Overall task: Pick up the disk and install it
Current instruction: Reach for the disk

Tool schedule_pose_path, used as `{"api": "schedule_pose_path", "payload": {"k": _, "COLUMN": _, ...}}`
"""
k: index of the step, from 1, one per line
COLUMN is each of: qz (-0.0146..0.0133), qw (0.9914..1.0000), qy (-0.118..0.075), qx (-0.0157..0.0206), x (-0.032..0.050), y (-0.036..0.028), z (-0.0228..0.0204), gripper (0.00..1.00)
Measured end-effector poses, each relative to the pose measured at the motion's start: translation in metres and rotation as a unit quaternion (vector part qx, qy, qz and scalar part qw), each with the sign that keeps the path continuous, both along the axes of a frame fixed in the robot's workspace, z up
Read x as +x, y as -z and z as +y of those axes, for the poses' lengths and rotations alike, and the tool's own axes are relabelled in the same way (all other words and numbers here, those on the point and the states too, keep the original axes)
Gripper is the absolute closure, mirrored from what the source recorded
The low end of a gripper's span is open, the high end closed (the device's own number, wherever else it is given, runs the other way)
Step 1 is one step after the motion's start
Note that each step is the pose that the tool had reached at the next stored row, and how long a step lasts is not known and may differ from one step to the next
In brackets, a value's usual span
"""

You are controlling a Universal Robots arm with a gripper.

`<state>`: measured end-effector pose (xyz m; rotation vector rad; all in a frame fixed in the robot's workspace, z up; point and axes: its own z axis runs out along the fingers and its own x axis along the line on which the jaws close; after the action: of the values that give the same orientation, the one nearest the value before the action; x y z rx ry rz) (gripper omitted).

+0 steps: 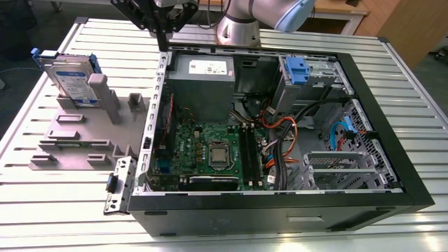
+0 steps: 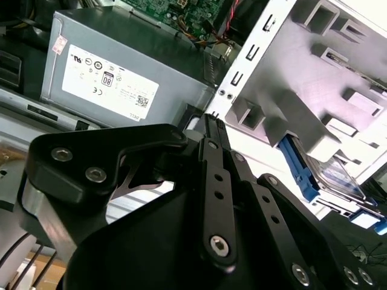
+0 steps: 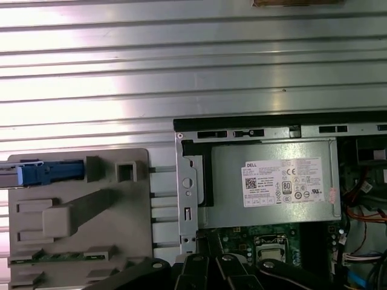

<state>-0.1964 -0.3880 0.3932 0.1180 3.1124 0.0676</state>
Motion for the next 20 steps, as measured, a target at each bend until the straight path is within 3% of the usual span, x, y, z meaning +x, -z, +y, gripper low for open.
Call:
{"api": "schedule_pose_path", "payload": {"k": 3, "qz": 0.0000, "qw": 1.00000, "qy": 0.000, "qx": 0.0000, "x": -0.0028, "y": 0.0000, "z": 0.0024, "gripper": 0.89}}
{"api": "schedule_pose_path", "payload": {"k": 7, "qz": 0.0001, "qw": 1.00000, "qy": 0.000, "qx": -0.0001, "x": -0.0045, "y": 0.0000, "z": 0.0086, "gripper": 0.89}}
{"api": "schedule_pose_path", "payload": {"k": 12, "qz": 0.0000, "qw": 1.00000, "qy": 0.000, "qx": 0.0000, "x": -0.0161, "y": 0.0002, "z": 0.0134, "gripper": 0.89}}
{"api": "schedule_pose_path", "payload": {"k": 20, "qz": 0.0000, "qw": 1.00000, "qy": 0.000, "qx": 0.0000, "x": -0.0169, "y": 0.0002, "z": 0.0136, "gripper": 0.89}}
